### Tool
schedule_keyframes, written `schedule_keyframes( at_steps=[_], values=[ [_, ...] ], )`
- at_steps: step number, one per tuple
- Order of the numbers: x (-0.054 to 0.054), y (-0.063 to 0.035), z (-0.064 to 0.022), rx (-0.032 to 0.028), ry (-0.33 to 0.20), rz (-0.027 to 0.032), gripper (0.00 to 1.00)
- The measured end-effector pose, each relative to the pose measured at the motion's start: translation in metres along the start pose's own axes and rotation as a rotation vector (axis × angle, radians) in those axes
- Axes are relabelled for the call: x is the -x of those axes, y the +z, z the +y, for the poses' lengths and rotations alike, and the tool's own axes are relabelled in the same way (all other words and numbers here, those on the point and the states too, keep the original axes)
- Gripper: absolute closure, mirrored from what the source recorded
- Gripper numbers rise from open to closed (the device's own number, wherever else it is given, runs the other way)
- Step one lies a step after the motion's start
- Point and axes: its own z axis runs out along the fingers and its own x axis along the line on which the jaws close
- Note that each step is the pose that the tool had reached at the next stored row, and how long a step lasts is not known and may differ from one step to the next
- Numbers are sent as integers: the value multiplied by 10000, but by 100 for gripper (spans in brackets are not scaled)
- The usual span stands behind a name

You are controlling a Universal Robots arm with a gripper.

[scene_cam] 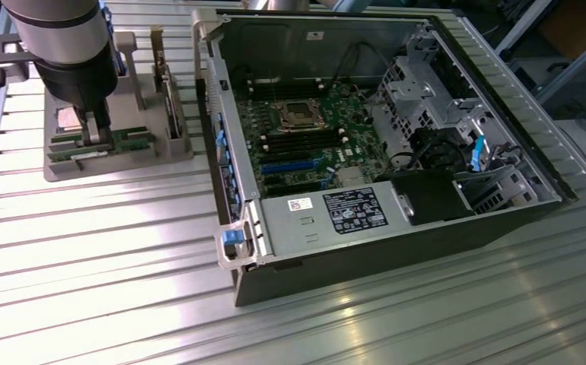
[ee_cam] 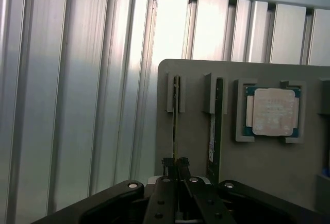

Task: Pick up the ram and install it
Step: 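Pick up the ram and move it above insertion slot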

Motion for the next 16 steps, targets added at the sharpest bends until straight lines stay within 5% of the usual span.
schedule_keyframes(
  at_steps=[16],
  values=[
    [1, -50, 2, 0, 0, 0, 88]
  ],
)
